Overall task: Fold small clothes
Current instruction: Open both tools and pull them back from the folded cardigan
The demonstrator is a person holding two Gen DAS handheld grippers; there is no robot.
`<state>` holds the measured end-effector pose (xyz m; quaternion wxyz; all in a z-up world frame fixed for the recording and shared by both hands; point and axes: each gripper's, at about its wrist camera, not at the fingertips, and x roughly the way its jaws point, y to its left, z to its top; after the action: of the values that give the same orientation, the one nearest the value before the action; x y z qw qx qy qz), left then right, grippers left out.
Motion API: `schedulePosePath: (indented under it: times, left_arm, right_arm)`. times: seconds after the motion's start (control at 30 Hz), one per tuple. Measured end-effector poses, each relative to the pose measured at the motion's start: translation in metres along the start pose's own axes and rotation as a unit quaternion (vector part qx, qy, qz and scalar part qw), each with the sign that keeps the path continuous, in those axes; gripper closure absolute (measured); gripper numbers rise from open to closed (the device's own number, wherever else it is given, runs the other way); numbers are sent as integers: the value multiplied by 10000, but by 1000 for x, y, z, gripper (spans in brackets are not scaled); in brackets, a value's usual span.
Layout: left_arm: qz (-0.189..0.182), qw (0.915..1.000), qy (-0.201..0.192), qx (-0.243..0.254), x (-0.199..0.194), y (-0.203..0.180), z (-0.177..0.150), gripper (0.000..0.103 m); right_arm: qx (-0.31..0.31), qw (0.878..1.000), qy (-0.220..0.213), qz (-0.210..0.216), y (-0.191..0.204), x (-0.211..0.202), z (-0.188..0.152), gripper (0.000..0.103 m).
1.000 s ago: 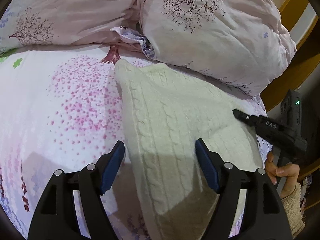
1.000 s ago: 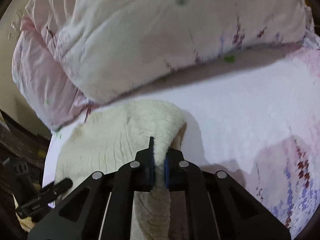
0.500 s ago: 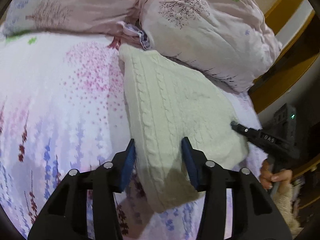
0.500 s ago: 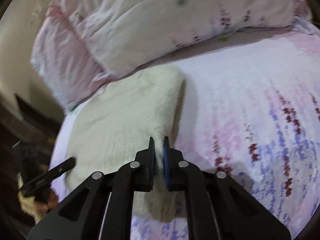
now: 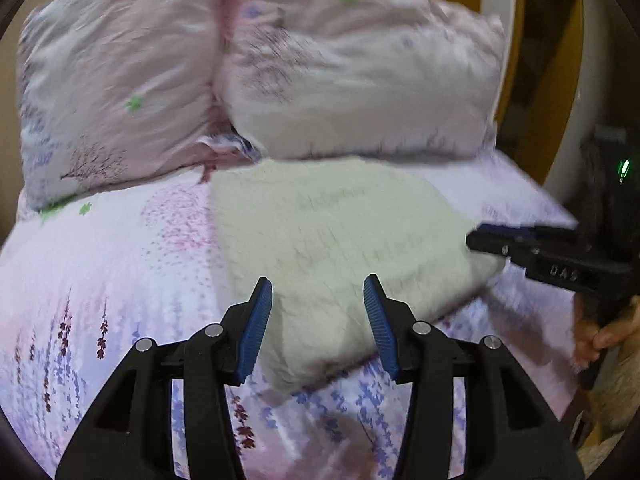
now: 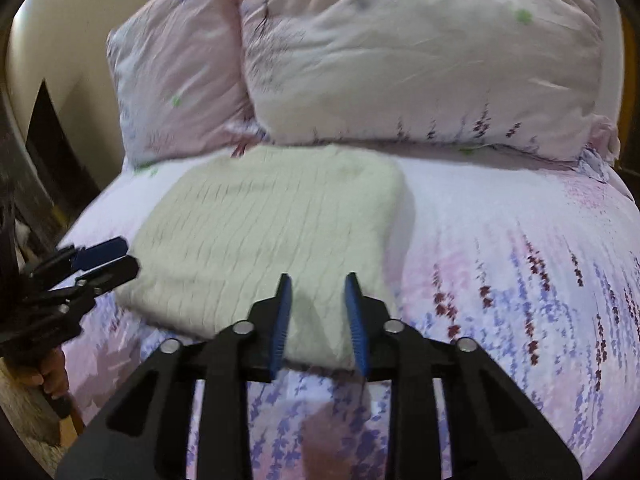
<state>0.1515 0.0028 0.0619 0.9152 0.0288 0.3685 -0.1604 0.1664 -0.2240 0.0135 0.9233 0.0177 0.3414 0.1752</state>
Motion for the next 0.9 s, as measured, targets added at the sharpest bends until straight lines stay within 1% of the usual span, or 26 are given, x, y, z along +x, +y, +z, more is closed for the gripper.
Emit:
schedulePosePath:
  times: [0.13,0.23,0.3,0.43,0.6,0.63,0.7,0.73,0.77,0.8,0.83,0.87,0.9]
  left_arm:
    - [221,9996,102,135,9,-6,-1,54]
    - [340,9991,166,210,11,-9,-1,54]
    - [423,9985,212,261,15,-12,-3,54]
    - [483,9981,263,292,17,-16,-4,53]
    - [518,9978,267,305,21,-16,-4,52]
    - [526,9978,251,315,21,-17,-4,51]
    - [484,9981,211,315,20,-15,-3,50]
    - [412,9986,191,253,18,-13,-3,50]
    - [273,9994,157,105,11,-8,-2,48]
    - [152,9998,112,-54,4,-4,-2,40]
    - [80,9997,47,-207,-4,2,-1,28]
    - [134,9992,-66,-362,-15,8,-2,23]
    - [198,9988,-153,-418,-24,12,-3,18]
  right_arm:
    - [-134,9998,31,-160,2,3,-1,79]
    - [-255,9990,217,-289,10,13,-4,80]
    - [-252,9985,358,-327,9,20,-6,79]
    - [-160,9985,464,-235,3,24,-9,78]
    - [-244,9978,530,-308,6,27,-11,77]
    - [-243,9978,531,-302,6,28,-10,74]
    - [-190,9981,527,-263,5,27,-9,73]
    - [-110,9984,506,-244,3,24,-8,70]
    - [-8,9987,468,-221,1,20,-7,58]
    - [136,9991,348,-193,-2,11,-8,49]
    - [215,9994,205,-186,-4,3,-8,36]
    - [264,9995,-2,-196,-5,-8,-9,34]
    - [266,9994,-87,-204,-6,-15,-10,34]
